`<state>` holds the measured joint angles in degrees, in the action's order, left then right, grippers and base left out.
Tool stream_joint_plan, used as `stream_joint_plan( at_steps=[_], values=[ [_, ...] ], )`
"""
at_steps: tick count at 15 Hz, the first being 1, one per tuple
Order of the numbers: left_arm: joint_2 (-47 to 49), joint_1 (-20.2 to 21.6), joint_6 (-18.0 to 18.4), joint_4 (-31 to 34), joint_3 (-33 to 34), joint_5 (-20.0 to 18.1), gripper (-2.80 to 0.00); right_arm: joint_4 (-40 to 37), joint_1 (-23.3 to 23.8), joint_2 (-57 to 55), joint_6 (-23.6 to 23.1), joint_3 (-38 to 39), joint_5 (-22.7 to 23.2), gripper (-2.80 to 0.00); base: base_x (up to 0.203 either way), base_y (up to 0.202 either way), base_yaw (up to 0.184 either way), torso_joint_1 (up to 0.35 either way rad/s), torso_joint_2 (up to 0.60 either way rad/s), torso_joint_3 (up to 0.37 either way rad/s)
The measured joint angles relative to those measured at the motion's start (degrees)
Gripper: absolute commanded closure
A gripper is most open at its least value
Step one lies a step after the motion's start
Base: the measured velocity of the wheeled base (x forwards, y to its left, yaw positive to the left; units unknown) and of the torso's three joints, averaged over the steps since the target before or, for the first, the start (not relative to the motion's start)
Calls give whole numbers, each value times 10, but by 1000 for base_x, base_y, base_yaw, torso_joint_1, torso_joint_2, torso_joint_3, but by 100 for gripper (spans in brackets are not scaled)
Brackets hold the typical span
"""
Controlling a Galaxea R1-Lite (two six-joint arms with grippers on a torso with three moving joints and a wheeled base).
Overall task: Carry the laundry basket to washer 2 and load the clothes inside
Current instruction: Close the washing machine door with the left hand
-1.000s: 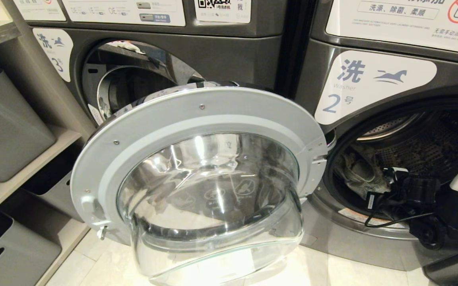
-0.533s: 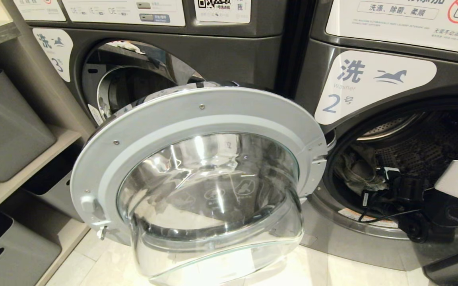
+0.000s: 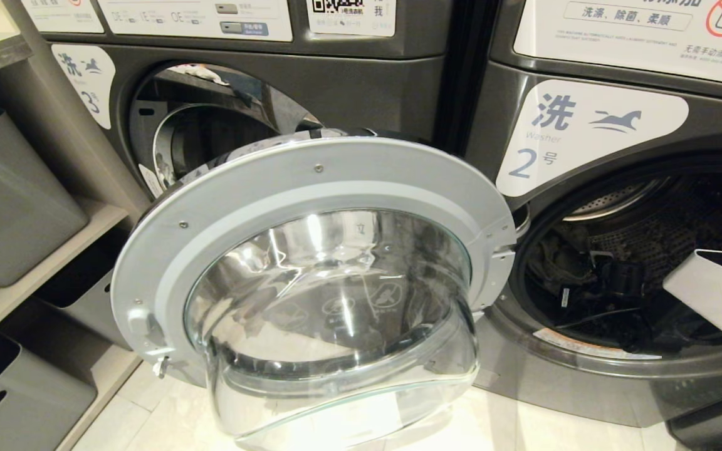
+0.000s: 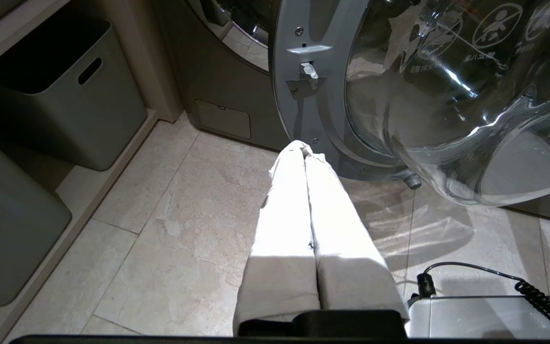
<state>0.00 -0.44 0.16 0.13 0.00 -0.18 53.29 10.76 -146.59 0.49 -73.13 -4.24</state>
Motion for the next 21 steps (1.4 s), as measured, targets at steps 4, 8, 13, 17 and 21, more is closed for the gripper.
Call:
stream_joint_plan(
  at_steps=[4, 8, 13, 17, 21],
  values=[
    [0, 0, 1, 1, 0, 0, 0, -27, 1, -46, 2, -116, -14, 0, 0, 0, 0, 0, 0, 0],
    [0, 0, 1, 1, 0, 0, 0, -12, 1, -29, 12, -112, -20, 0, 0, 0, 0, 0, 0, 0],
    [0, 0, 1, 1, 0, 0, 0, -13, -15, 144, 32, 128, 11, 0, 0, 0, 0, 0, 0, 0],
    [0, 0, 1, 1, 0, 0, 0, -12, -73, 341, 35, 404, 24, 0, 0, 0, 0, 0, 0, 0],
    [0, 0, -1, 1, 0, 0, 0, -11, -155, 547, 36, 616, 26, 0, 0, 0, 0, 0, 0, 0]
  ],
)
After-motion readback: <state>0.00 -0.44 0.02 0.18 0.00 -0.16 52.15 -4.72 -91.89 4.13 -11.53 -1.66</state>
